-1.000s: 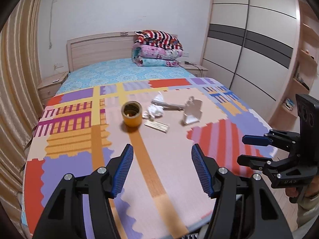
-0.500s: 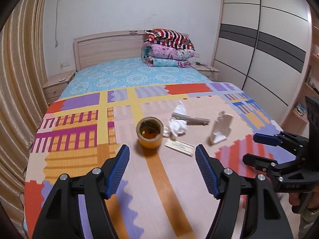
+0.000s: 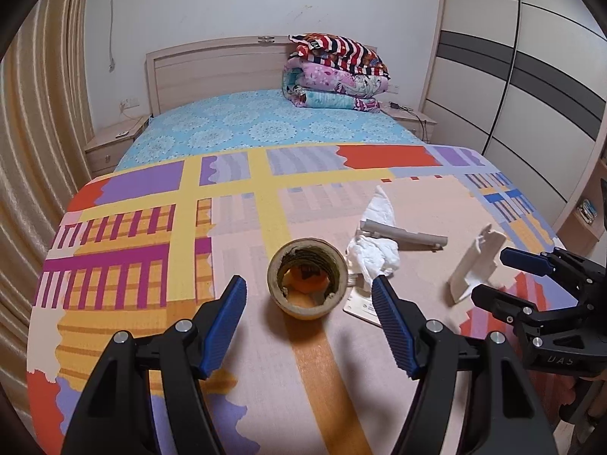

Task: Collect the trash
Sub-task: 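Grasp the tape roll with the left tool while the right tool grasps the white plastic holder, then carry the tape roll and white holder down over the black bin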

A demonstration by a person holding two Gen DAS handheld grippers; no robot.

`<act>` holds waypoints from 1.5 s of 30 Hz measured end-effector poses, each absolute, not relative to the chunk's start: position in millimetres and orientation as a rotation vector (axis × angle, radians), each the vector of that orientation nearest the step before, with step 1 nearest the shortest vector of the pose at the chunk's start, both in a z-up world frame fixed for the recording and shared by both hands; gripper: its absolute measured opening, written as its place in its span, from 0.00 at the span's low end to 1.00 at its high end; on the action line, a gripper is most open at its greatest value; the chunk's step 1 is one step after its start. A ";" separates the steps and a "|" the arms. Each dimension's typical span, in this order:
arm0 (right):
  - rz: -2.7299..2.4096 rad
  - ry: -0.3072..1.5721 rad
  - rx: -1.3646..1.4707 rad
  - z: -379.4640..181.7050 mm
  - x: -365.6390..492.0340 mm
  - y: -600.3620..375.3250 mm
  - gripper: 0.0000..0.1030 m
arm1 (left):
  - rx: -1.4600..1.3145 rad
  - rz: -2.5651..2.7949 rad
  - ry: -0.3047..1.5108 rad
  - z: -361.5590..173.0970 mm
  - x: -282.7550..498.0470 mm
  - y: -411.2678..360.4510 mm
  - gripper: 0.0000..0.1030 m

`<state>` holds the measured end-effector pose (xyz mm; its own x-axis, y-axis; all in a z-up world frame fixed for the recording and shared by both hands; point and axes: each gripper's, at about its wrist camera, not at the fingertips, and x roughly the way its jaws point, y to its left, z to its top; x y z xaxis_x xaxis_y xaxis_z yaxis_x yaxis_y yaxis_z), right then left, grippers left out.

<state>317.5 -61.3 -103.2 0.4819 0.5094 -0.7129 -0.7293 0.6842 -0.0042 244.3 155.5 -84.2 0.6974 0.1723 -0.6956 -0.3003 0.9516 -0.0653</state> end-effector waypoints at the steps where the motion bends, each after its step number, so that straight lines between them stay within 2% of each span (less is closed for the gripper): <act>1: 0.765 0.749 -0.326 -104.9 320.7 -59.7 0.71 | -0.185 0.268 0.757 -85.3 246.7 157.3 0.64; 8: 0.741 0.752 -0.325 -110.2 328.6 -52.0 0.71 | -0.237 0.260 0.756 -90.8 256.8 165.0 0.64; 9: 0.741 0.748 -0.326 -110.5 328.3 -51.5 0.71 | -0.243 0.259 0.755 -91.9 257.5 165.1 0.62; 11: 0.747 0.750 -0.327 -111.6 328.1 -51.1 0.70 | -0.250 0.266 0.760 -94.6 258.6 166.0 0.45; 12: 0.749 0.748 -0.326 -111.7 328.0 -51.7 0.65 | -0.255 0.267 0.755 -94.5 258.0 166.7 0.45; 13: 0.753 0.750 -0.326 -111.8 328.1 -51.9 0.56 | -0.254 0.268 0.755 -94.3 257.5 166.5 0.45; 15: 0.749 0.751 -0.325 -111.4 328.7 -53.4 0.53 | -0.241 0.271 0.754 -93.1 256.2 164.5 0.45; 32: 0.796 0.693 -0.292 -79.8 290.6 -86.6 0.53 | -0.202 0.228 0.689 -54.9 204.3 126.4 0.45; 45: 0.865 0.639 -0.259 -50.8 234.2 -131.2 0.53 | -0.133 0.160 0.650 -30.1 144.0 62.5 0.45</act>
<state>234.2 -131.2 -50.8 0.4784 0.6240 -0.6178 -0.7736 0.6325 0.0397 144.0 62.5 -30.1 0.7846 0.1061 -0.6109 -0.1892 0.9792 -0.0729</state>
